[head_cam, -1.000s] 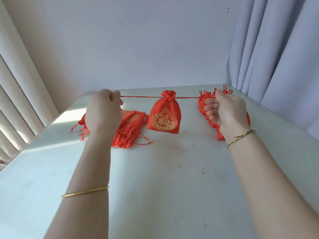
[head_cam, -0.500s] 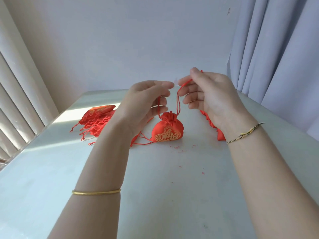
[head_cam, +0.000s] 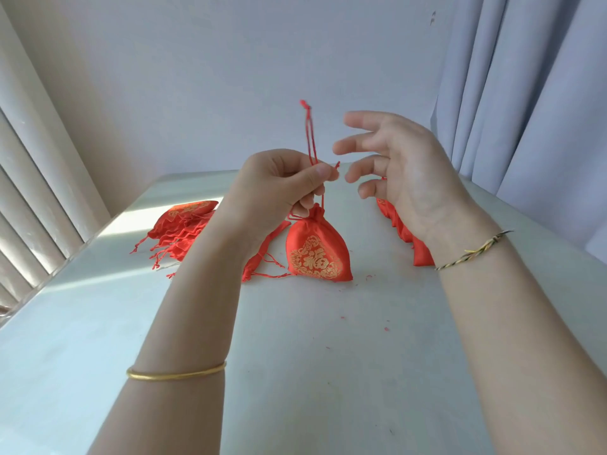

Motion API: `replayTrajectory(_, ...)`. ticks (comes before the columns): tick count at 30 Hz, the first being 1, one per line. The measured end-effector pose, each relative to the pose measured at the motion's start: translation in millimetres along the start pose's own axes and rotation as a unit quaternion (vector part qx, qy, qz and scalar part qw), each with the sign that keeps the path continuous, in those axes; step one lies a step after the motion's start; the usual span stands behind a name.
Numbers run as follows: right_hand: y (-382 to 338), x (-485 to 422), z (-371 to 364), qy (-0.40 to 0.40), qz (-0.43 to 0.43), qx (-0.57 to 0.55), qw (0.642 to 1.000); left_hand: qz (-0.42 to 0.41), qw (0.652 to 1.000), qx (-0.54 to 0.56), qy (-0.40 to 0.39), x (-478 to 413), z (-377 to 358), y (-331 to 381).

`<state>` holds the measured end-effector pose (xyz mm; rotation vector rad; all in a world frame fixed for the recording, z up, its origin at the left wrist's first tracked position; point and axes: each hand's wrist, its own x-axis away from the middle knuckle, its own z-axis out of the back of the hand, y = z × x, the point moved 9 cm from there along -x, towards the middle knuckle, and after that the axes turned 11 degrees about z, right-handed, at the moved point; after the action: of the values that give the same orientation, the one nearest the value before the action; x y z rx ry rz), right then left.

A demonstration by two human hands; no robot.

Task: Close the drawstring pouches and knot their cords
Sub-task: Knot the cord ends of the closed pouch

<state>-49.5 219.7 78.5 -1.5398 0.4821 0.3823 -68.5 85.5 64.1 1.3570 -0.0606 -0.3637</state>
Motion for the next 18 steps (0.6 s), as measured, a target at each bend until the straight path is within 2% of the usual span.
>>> replayTrajectory(4,11,5,-9,-0.067,-0.012,0.128,0.989,-0.018,1.000,0.008,0.001,0,1,2)
replayTrajectory(8,13,6,-21,-0.094,0.026,0.198,0.975,-0.022,0.999,0.023,0.000,0,3,3)
replayTrajectory(15,2,1,1,-0.034,0.039,0.189,0.981,0.023,0.995,0.100,0.011,-1,7,-7)
replayTrajectory(18,-1,5,-3,-0.091,0.015,0.166,0.982,0.031,0.991,0.130,0.006,-1,7,-8)
